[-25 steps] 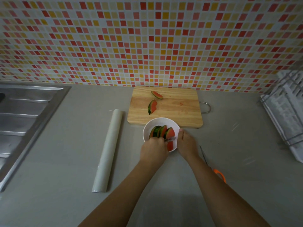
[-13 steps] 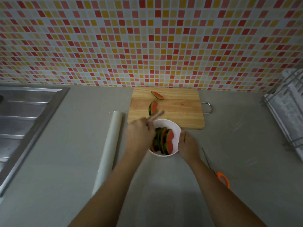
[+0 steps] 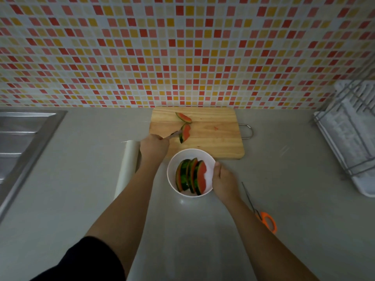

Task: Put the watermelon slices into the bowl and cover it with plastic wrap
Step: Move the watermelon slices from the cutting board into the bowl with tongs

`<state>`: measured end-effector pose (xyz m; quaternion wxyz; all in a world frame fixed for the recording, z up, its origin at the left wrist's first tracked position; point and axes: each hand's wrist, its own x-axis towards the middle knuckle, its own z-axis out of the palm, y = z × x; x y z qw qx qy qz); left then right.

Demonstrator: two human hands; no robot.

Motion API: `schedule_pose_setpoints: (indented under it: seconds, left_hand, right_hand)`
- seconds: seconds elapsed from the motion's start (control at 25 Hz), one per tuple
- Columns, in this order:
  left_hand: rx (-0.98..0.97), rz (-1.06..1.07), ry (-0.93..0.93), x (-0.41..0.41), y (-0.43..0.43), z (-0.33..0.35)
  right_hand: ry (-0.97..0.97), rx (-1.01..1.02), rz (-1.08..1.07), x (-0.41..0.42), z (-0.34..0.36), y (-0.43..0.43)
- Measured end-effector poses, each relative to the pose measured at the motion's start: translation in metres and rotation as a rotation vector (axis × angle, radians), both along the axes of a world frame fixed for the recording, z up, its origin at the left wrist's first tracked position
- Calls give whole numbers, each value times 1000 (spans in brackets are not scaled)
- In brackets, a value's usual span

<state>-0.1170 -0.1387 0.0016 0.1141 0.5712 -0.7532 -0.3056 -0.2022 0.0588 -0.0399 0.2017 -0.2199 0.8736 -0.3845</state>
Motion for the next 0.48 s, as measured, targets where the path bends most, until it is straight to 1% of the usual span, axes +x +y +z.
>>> schedule_pose_setpoints:
  seconds: [0.12, 0.32, 0.48]
  left_hand:
    - [-13, 3, 23, -2, 5, 7]
    - [48, 187, 290, 18, 16, 28]
    - [124, 271, 426, 59, 54, 38]
  right_hand:
    - [4, 1, -7, 0, 0, 0]
    - [38, -4, 3, 1, 1, 0]
    - [23, -9, -24, 0, -3, 0]
